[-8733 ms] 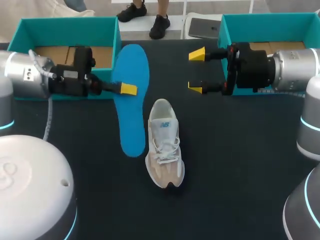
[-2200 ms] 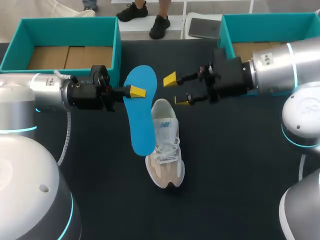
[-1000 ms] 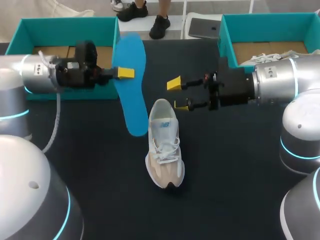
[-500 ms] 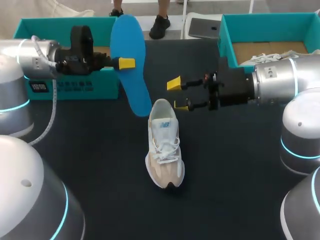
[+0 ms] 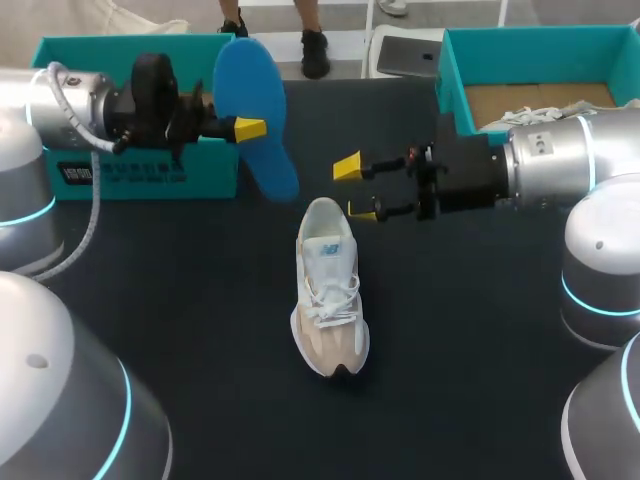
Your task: Take the shoe out of the shoebox, open the shoe tongue, remove and reinsert the insole, then place the shoe into the shoebox
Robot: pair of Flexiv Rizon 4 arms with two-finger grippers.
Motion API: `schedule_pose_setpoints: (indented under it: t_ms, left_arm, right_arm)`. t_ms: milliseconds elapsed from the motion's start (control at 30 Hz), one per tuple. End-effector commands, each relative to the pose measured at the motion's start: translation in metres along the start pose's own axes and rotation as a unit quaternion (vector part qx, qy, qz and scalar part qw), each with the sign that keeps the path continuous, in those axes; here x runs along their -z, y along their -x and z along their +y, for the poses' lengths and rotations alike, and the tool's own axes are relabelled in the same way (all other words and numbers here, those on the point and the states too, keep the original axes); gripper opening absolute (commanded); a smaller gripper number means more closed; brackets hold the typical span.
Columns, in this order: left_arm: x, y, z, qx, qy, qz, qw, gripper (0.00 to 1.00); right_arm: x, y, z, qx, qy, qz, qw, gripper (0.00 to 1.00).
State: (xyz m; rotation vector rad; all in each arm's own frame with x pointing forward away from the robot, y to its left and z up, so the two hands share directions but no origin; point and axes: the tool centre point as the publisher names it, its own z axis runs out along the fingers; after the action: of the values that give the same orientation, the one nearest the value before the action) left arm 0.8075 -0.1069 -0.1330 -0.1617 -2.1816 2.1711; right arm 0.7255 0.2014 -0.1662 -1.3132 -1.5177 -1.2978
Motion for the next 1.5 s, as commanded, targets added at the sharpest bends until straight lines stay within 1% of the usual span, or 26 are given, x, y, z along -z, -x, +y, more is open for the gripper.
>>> schedule_pose_setpoints:
  t_ms: [33,800,833,867,900,933,967,1000,1033,1067,1100,1133,1200,1233,1267,1300,1367,1400,1467,1500]
  left_arm:
    - [0.0,-0.001,0.0,-0.39,0.055,-0.033,0.919,0.0]
    - [0.0,-0.001,0.0,-0.39,0.055,-0.033,0.919,0.0]
    - [0.0,-0.002,0.003,-0.424,0.062,-0.021,0.903,0.0]
    - [-0.001,-0.002,0.005,-0.454,0.064,-0.037,0.888,0.0]
    - [0.0,-0.002,0.006,-0.469,0.055,-0.037,0.881,0.0]
    - [0.0,-0.002,0.007,-0.478,0.055,-0.033,0.876,0.0]
    - [0.001,0.0,0.008,-0.498,0.045,-0.058,0.864,0.0]
    - [0.001,0.0,0.009,-0.515,0.045,-0.054,0.855,0.0]
    - [0.002,0.001,0.013,-0.547,0.054,-0.053,0.834,0.0]
    - [0.002,0.002,0.016,-0.584,0.054,-0.053,0.808,0.0]
    - [0.002,0.003,0.019,-0.591,0.055,-0.052,0.803,0.0]
    - [0.002,0.004,0.022,-0.625,0.057,-0.051,0.777,0.0]
    - [0.0,0.006,0.027,-0.641,0.053,-0.063,0.763,0.0]
    - [-0.001,0.007,0.029,-0.673,0.065,-0.064,0.734,0.0]
    - [-0.003,0.008,0.032,-0.687,0.067,-0.059,0.721,0.0]
    - [-0.005,0.008,0.035,-0.708,0.072,-0.067,0.699,0.0]
    - [-0.008,0.01,0.038,-0.707,0.071,-0.086,0.699,0.0]
    - [-0.009,0.012,0.041,-0.723,0.085,-0.087,0.68,0.0]
    - [-0.012,0.012,0.045,-0.741,0.084,-0.09,0.66,0.0]
    - [-0.013,0.012,0.046,-0.731,0.08,-0.097,0.671,0.0]
  right_arm:
    - [-0.002,0.0,-0.001,0.0,0.002,-0.001,1.0,1.0]
    - [-0.002,0.0,-0.001,0.0,0.002,-0.001,1.0,1.0]
    - [-0.002,0.0,-0.001,0.0,0.002,-0.001,1.0,1.0]
    - [-0.002,0.0,-0.001,0.0,0.002,-0.001,1.0,1.0]
    - [-0.002,0.0,-0.001,0.0,0.002,-0.001,1.0,1.0]
    - [-0.002,0.0,-0.001,0.0,0.002,-0.001,1.0,1.0]
    - [-0.002,0.0,-0.001,0.0,0.002,-0.001,1.0,1.0]
    - [-0.002,0.0,-0.001,0.0,0.002,-0.001,1.0,1.0]
    - [-0.002,0.0,-0.001,0.0,0.002,-0.001,1.0,1.0]
    - [-0.002,0.0,-0.001,0.0,0.002,-0.001,1.0,1.0]
    - [-0.002,0.0,-0.001,0.0,0.002,-0.001,1.0,1.0]
    - [-0.002,0.0,-0.001,0.0,0.002,-0.001,1.0,1.0]
    - [-0.002,0.0,-0.001,0.0,0.002,-0.001,1.0,1.0]
    - [-0.002,0.0,-0.001,0.0,0.002,-0.001,1.0,1.0]
    - [-0.002,0.0,-0.001,0.0,0.002,-0.001,1.0,1.0]
    - [-0.002,0.0,-0.001,0.0,0.002,-0.001,1.0,1.0]
    - [-0.002,0.0,-0.001,0.0,0.002,-0.001,1.0,1.0]
    - [-0.004,0.0,-0.001,-0.001,0.0,0.0,1.0,1.0]
    - [-0.006,0.002,0.0,-0.003,-0.003,0.005,1.0,1.0]
    - [-0.008,0.002,0.0,-0.006,-0.003,0.009,1.0,1.0]
